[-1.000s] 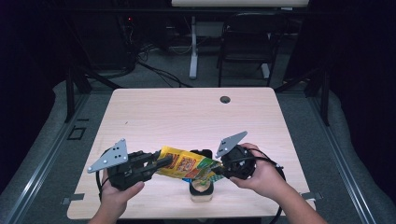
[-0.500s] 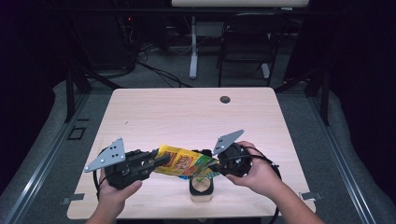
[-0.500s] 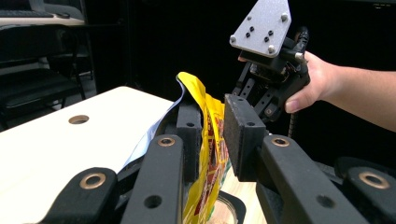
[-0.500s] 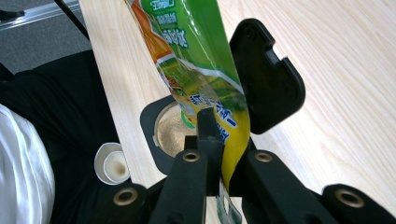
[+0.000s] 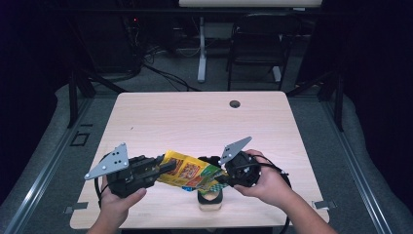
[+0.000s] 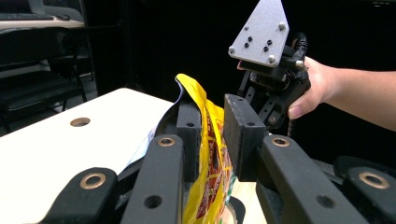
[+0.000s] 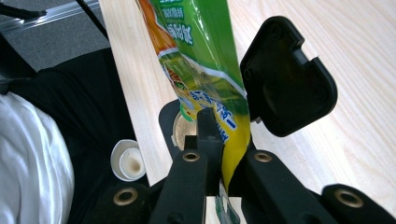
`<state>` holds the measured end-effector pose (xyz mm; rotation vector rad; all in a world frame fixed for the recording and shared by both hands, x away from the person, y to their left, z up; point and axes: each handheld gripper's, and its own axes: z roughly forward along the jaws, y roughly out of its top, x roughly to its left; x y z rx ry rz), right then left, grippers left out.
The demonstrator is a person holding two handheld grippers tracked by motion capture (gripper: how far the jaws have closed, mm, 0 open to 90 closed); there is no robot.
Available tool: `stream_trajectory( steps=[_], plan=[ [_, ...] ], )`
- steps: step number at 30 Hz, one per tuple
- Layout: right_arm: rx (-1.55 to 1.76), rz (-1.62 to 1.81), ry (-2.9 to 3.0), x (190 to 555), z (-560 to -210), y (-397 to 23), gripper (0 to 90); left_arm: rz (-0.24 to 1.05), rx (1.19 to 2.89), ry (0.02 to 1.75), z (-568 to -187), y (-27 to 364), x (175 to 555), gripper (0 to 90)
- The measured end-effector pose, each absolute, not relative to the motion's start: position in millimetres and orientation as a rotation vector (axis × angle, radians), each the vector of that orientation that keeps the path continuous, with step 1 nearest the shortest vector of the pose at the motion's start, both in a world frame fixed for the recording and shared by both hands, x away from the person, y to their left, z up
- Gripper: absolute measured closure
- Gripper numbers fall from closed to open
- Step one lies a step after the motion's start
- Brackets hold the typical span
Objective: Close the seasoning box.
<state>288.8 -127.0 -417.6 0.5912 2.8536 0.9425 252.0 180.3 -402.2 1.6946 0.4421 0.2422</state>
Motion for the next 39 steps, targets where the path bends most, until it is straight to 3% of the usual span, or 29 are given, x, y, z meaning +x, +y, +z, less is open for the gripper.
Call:
stream_trajectory(
  steps=[39],
  plan=[
    [0.597,0.845,2.851,289.7,-410.3,-136.3,89.1,0.215,1.705,0.473,-412.4,172.3,259.6,76.4]
  ],
)
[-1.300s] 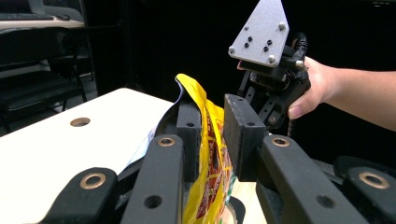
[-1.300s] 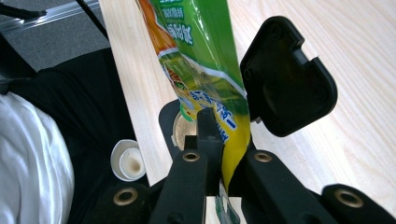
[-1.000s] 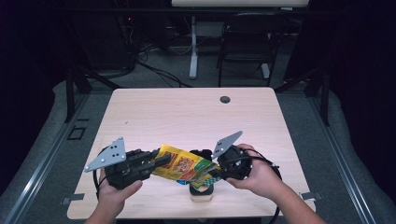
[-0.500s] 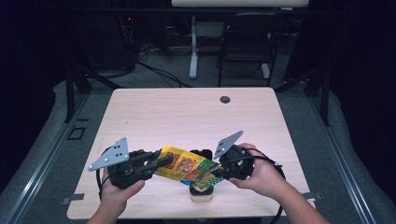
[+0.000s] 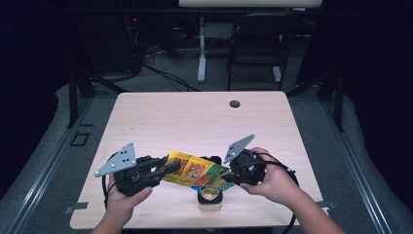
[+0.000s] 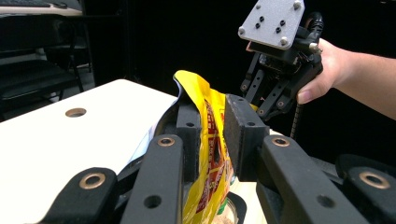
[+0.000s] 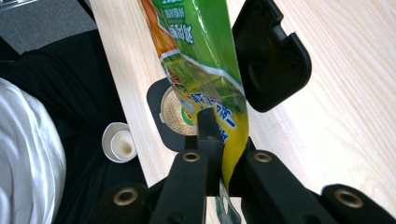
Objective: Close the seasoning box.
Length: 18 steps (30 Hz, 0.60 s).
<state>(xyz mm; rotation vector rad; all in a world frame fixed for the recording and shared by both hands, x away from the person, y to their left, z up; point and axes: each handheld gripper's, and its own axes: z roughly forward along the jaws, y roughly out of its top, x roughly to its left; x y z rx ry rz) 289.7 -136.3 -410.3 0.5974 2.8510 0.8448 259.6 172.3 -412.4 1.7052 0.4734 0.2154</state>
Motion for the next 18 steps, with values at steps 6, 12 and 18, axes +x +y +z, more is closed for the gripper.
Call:
stream_trajectory(
  steps=[6,12,18],
  plan=[
    [0.604,0.84,2.836,291.7,-410.0,-135.7,89.0,0.218,1.708,0.474,-412.3,171.8,259.4,76.1],
    [0.61,0.856,2.815,293.9,-409.3,-136.8,88.8,0.223,1.704,0.452,-408.1,170.1,256.0,75.9],
    [0.602,0.848,2.823,292.8,-409.9,-136.4,89.0,0.224,1.709,0.469,-410.2,170.9,258.6,75.9]
  ],
)
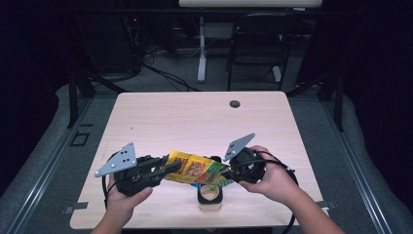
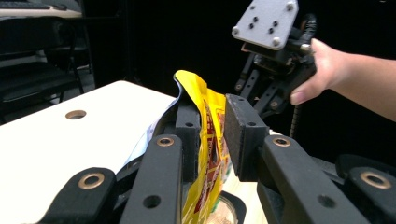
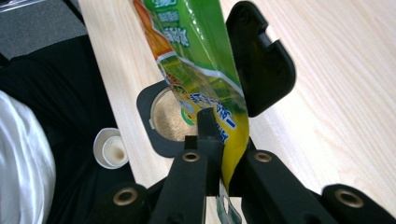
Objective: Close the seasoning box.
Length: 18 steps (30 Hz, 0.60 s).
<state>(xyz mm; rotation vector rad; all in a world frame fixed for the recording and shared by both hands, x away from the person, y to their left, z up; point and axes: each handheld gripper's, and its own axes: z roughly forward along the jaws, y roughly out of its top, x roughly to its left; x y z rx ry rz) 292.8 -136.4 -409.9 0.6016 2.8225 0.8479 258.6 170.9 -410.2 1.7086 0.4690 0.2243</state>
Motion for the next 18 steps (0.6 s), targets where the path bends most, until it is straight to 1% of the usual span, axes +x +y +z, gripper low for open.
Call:
stream_trajectory(
  steps=[6,18],
  plan=[
    [0.59,0.857,2.841,288.8,-411.6,-134.8,88.7,0.223,1.703,0.468,-409.4,171.5,258.7,75.9],
    [0.618,0.862,2.841,292.4,-421.0,-139.9,88.5,0.216,1.718,0.454,-407.6,163.2,257.8,75.7]
  ],
)
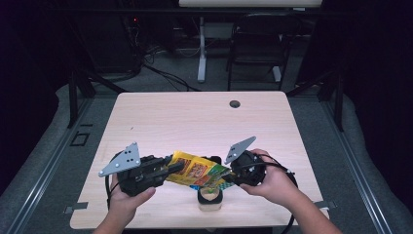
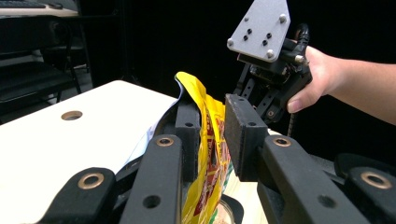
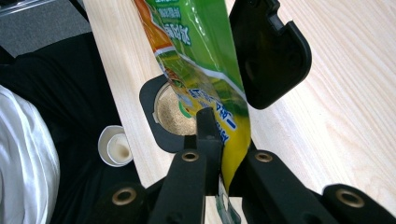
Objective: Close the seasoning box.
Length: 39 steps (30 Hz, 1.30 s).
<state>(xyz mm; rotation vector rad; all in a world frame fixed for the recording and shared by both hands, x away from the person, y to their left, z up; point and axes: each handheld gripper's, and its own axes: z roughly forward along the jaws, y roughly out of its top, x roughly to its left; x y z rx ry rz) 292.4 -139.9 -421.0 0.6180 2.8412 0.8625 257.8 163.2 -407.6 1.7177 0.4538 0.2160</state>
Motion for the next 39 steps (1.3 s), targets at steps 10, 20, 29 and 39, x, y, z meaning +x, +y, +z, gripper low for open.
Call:
stream_trajectory(
  steps=[10,20,29,39],
  plan=[
    [0.623,0.855,2.856,292.7,-426.6,-138.1,88.2,0.21,1.713,0.443,-405.3,160.3,257.8,75.7],
    [0.617,0.851,2.861,292.4,-427.3,-137.0,88.2,0.212,1.711,0.44,-403.7,159.5,257.4,75.7],
    [0.584,0.859,2.888,287.2,-421.5,-136.7,88.9,0.221,1.702,0.468,-405.4,163.7,260.0,75.7],
    [0.577,0.849,2.887,287.2,-416.4,-135.3,89.0,0.226,1.698,0.489,-407.3,167.1,262.6,75.5]
  ],
)
